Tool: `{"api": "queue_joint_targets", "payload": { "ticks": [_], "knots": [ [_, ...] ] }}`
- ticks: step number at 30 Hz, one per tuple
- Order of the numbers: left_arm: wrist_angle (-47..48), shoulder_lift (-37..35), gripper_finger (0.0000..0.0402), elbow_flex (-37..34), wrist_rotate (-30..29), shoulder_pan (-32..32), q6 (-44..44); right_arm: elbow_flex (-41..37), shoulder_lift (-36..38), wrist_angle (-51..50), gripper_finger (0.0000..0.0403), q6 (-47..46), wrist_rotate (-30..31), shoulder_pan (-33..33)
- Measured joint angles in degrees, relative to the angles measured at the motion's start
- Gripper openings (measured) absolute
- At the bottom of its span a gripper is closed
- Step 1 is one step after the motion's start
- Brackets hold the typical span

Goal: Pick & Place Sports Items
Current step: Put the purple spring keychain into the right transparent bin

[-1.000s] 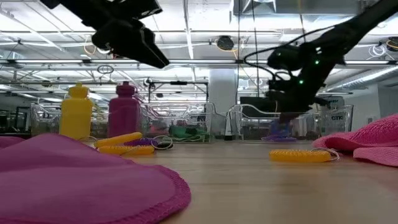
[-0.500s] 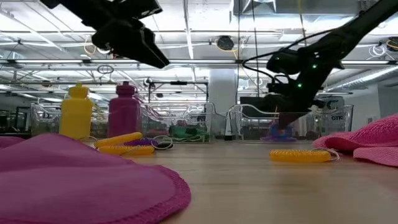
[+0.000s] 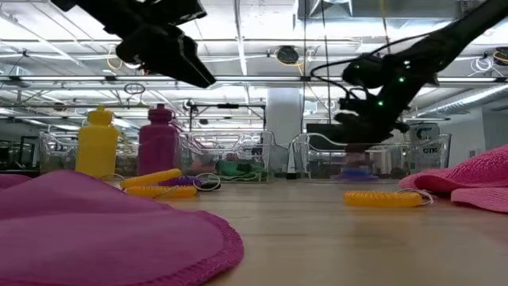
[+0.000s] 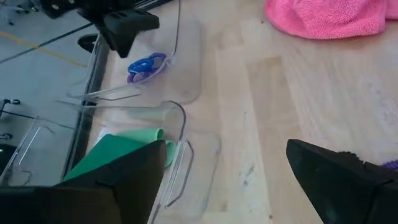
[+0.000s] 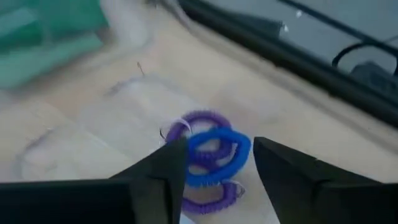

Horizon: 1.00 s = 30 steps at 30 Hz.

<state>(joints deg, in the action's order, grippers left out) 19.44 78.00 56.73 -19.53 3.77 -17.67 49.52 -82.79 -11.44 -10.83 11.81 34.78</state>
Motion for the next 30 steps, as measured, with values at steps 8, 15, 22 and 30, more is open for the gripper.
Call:
{"api": "queue_joint_targets", "payload": {
  "ticks": [8,15,22,30],
  "knots": [
    [0.7,0.0,0.0278,0.0,0.0,0.0,-0.1,0.0,6.6,4.2,0.0150,1.4,0.0,-3.5],
    [6.8,-2.9,0.0278,0.0,-0.1,0.7,3.1,0.0,8.2,14.5,0.0159,9.5,-0.1,-12.5],
    [16.5,-7.9,0.0278,0.0,3.4,2.3,12.1,0.0,8.2,21.4,0.0162,16.1,-0.1,-21.1],
    [23.9,-9.3,0.0278,-1.3,9.5,3.9,22.0,0.0,8.2,25.1,0.0153,18.4,-0.1,-27.1]
  ]
}}
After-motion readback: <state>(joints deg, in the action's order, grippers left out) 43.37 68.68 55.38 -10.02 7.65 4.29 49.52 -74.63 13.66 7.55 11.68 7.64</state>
